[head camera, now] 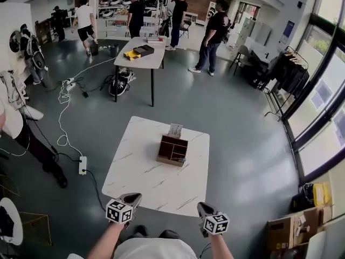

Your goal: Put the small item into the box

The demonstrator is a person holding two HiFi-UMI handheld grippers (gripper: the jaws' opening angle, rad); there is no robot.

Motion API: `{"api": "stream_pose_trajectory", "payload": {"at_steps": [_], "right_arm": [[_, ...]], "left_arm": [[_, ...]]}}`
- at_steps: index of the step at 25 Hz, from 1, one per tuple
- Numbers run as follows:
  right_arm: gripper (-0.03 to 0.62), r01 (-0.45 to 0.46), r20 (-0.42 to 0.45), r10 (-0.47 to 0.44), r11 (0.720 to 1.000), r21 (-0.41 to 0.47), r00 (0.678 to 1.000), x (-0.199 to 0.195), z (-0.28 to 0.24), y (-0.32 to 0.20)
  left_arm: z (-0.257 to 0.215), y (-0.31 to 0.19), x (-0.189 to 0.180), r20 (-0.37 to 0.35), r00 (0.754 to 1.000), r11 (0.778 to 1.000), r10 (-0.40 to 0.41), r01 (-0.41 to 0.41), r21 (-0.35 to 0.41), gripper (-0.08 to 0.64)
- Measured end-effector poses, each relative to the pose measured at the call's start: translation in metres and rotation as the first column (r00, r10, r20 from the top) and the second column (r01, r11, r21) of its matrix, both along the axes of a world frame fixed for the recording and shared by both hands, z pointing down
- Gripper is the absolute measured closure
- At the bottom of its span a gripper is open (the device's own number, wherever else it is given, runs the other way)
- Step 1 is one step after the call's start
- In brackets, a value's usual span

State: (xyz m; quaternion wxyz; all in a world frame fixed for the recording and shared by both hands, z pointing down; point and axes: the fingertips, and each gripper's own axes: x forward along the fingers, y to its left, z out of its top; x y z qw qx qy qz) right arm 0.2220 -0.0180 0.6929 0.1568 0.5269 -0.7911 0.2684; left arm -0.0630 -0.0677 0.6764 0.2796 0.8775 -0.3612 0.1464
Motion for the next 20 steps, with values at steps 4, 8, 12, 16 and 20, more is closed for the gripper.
{"api": "stream_pose_trajectory", "payload": {"at_steps": [4, 8, 12, 16, 20], "right_arm": [[0.557, 0.013, 0.018, -0.014, 0.999, 0.029, 1.000, 0.007, -0.013, -0.006], [0.558, 0.047, 0.000, -0.047, 0.996, 0.073, 0.999, 0.016, -0.032, -0.009], [0.566, 0.061, -0.018, -0.059, 0.994, 0.091, 0.998, 0.035, -0.039, -0.008], [0.566, 0.061, -0.019, -0.060, 0.993, 0.099, 0.998, 0.051, -0.043, -0.004], [0.566, 0.057, -0.013, -0.056, 0.993, 0.101, 0.998, 0.054, -0.042, -0.006]], "left_arm": [[-0.010, 0.008, 0.015, 0.012, 1.000, 1.000, 0.016, -0.016, 0.027, 0.545], [-0.013, 0.013, 0.024, 0.010, 1.000, 0.999, -0.027, 0.027, 0.033, 0.545], [-0.008, 0.019, 0.036, 0.033, 0.999, 0.999, -0.042, 0.041, 0.029, 0.545], [-0.013, 0.024, 0.042, 0.040, 0.998, 0.998, -0.057, 0.055, 0.038, 0.545], [-0.013, 0.025, 0.038, 0.047, 0.996, 0.997, -0.072, 0.070, 0.038, 0.545]]}}
